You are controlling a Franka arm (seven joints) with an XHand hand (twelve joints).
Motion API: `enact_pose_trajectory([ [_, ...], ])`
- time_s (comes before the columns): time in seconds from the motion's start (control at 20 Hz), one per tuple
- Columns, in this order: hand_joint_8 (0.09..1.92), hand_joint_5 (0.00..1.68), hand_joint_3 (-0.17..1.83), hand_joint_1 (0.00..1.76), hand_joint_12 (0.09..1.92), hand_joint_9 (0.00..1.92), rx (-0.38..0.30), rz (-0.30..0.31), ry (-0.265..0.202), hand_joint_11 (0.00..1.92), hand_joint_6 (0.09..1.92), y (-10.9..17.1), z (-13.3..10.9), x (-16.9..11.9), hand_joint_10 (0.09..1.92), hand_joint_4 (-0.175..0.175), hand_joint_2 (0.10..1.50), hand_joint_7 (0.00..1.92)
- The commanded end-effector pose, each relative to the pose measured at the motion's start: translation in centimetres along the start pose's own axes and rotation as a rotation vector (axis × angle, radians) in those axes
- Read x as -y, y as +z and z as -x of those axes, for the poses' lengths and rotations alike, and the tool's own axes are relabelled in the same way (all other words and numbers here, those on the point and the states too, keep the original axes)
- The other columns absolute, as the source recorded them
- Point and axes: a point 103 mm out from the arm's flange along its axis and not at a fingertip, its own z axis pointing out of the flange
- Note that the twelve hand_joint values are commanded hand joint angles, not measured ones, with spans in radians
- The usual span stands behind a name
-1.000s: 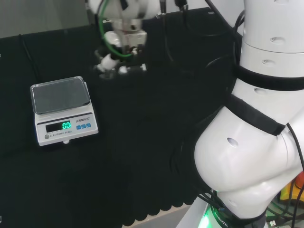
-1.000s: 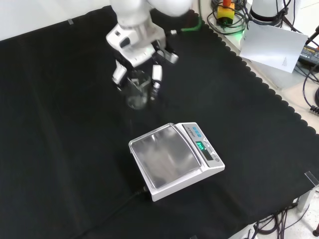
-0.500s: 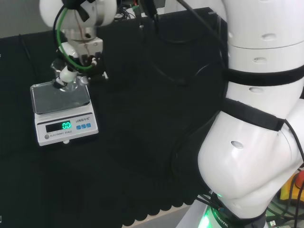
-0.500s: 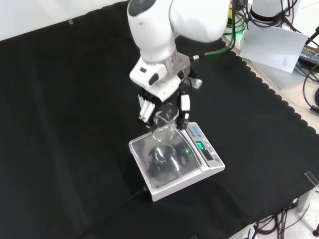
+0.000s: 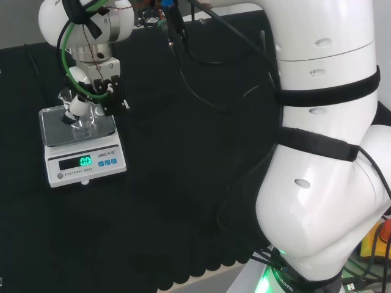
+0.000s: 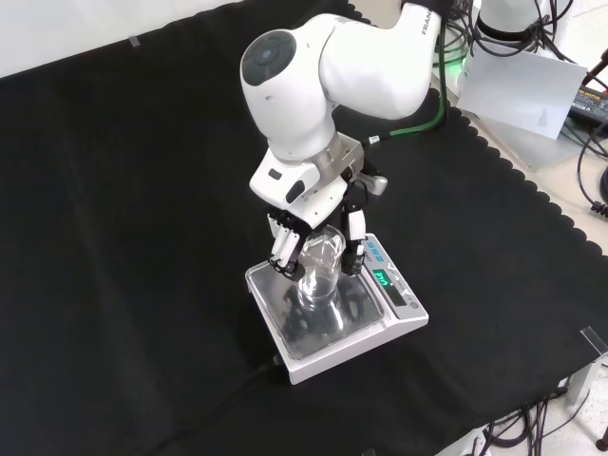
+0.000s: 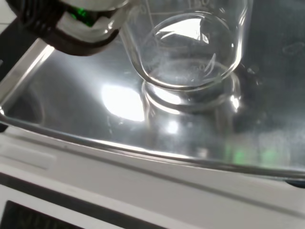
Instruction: Put the beaker on the electronic balance.
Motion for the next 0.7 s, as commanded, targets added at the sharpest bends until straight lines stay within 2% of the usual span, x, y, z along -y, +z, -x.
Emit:
enact_pose_trajectory([
  [0.05, 1.57, 0.84, 0.67, 1.15, 1.20, 1.34, -0.001, -0.034, 0.002, 1.38, 1.36, 0.4, 0.8, -0.2, 1.24, -0.175, 0.87, 0.90],
  [0.2, 1.60, 0.86, 0.63, 1.12, 1.13, 1.35, -0.007, -0.061, -0.001, 1.46, 1.31, 0.5, 1.1, -0.3, 1.18, -0.169, 0.87, 0.92],
  [0.4, 1.57, 0.58, 0.89, 1.06, 1.08, 1.36, -0.011, -0.088, -0.006, 1.49, 1.33, 0.6, 1.5, 0.0, 1.09, -0.171, 0.62, 0.88],
  [0.5, 1.55, 0.45, 0.90, 1.01, 1.09, 1.36, -0.016, -0.084, -0.009, 1.40, 1.28, 0.4, 1.6, 0.2, 1.05, -0.153, 0.58, 0.85],
  [0.6, 1.47, 0.28, 0.82, 0.91, 1.10, 1.27, -0.019, -0.084, -0.011, 1.25, 1.05, 0.1, 1.8, 0.5, 0.98, -0.119, 0.55, 0.74],
  [0.7, 1.30, 0.17, 0.67, 0.74, 1.22, 1.01, -0.027, -0.079, -0.014, 0.87, 0.77, -0.5, 1.8, 0.7, 0.88, -0.073, 0.54, 0.56],
])
